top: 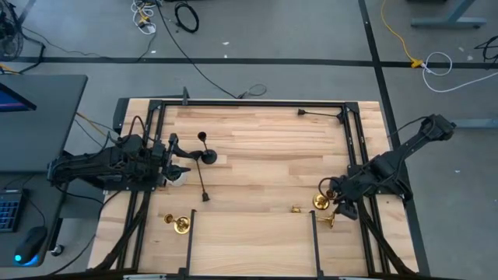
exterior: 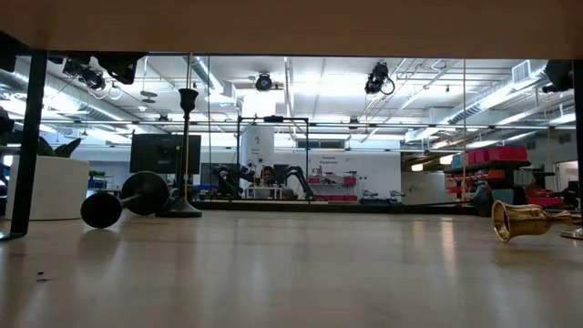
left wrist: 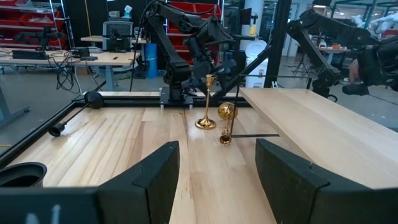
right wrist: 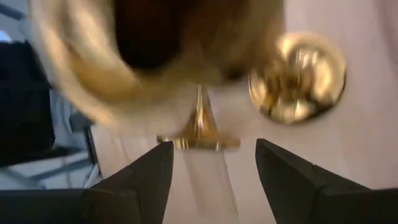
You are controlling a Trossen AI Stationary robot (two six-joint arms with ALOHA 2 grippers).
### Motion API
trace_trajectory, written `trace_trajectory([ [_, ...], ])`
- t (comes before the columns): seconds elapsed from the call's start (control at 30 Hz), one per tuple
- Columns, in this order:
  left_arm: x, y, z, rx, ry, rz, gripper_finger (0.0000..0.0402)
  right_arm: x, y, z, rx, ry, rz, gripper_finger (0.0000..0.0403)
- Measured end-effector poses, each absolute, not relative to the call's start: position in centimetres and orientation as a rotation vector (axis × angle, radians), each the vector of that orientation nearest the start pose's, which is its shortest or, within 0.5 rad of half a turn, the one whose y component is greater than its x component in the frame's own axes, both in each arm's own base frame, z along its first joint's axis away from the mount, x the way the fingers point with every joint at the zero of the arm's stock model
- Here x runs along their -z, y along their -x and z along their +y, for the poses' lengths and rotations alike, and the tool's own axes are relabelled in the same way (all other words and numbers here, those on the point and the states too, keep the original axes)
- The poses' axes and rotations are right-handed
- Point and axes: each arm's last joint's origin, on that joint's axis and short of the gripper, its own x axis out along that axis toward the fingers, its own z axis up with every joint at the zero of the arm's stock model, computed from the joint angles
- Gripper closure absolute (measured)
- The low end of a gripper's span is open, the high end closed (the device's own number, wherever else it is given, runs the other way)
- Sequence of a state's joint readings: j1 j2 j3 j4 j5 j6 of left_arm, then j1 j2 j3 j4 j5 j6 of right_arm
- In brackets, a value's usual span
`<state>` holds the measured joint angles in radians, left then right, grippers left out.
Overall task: Pick & Place candle stick holders
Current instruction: Put the top yellow candlestick on the shelf
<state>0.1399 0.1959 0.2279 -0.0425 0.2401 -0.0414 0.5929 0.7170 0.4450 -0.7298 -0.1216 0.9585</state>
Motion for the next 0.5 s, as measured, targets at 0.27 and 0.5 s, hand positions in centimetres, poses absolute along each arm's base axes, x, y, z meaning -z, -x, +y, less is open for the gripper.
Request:
trace_trajectory([
  [0.27,-22.06,-9.99,0.71,0.099,0.072,0.025,0.0191,-18.76,-10.54,6.79,-0.078,-0.523,1.130,0.0174],
  [0.5,-22.03,-9.99,0.71,0.099,0.072,0.028,0.0191,-19.15,-11.15,6.86,-0.060,-0.500,1.020,0.0174],
])
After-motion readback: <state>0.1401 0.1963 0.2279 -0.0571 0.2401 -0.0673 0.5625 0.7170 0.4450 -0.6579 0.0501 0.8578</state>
